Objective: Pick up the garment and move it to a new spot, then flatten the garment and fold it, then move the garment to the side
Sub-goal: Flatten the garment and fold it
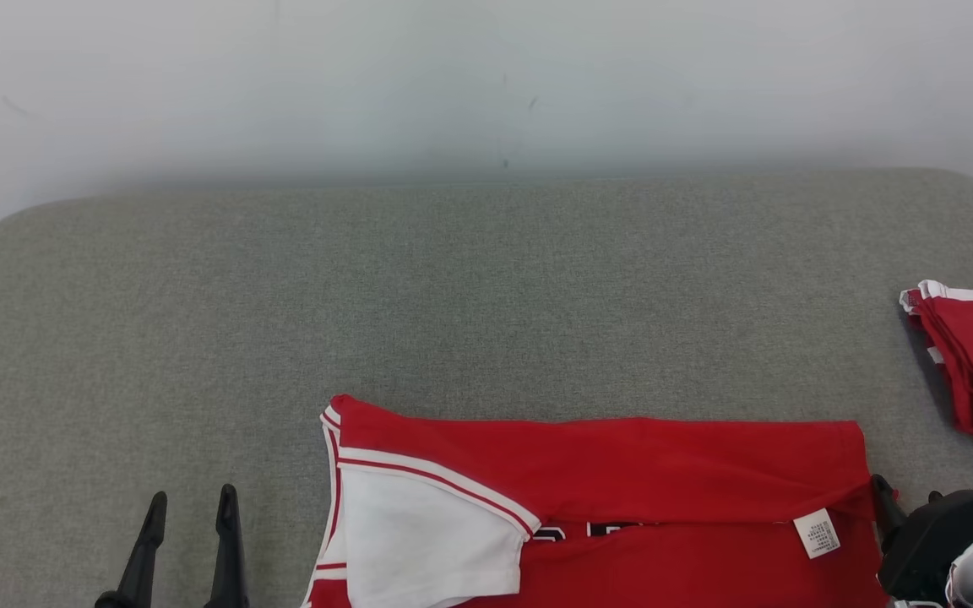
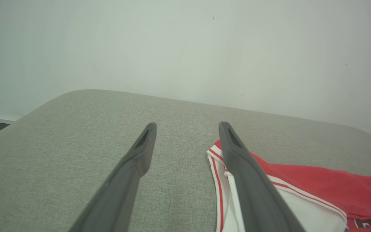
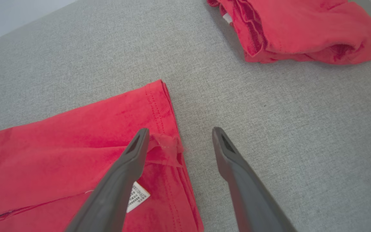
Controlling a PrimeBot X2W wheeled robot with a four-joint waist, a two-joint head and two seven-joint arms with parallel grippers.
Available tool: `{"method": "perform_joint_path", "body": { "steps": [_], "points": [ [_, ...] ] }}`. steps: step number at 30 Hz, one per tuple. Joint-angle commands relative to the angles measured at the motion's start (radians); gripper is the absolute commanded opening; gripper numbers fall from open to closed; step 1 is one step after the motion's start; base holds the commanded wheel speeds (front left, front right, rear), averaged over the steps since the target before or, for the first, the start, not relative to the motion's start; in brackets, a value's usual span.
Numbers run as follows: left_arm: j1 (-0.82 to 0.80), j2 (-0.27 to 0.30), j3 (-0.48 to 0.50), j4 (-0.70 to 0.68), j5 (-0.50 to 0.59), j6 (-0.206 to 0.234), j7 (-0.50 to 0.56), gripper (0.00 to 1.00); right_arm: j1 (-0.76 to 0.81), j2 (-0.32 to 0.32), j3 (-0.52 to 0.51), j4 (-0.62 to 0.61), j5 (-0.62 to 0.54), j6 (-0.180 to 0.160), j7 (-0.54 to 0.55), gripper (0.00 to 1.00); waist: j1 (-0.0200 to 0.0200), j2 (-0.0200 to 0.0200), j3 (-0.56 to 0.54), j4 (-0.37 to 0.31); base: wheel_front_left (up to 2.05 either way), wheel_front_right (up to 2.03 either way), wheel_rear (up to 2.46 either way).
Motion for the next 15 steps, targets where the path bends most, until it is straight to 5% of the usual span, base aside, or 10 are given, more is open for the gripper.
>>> {"method": "perform_joint_path", "body": {
  "steps": [1, 15],
  "points": [
    [0.01, -0.004, 0.002, 0.002, 0.007, 0.0, -0.003, 1.0, -0.008, 0.002, -0.003, 0.003, -0.003, -0.001, 0.001, 1.0, -0.0001, 0.0, 0.005, 0.003, 0.0, 0.0, 0.0],
    [-0.012, -0.033, 0.018, 0.025, 0.041, -0.021, -0.003, 1.0, -0.053, -0.008, -0.009, 0.098, -0.023, -0.001, 0.036, 1.0, -0.0001, 0.0, 0.048, 0.042, 0.0, 0.0, 0.0]
  ]
}}
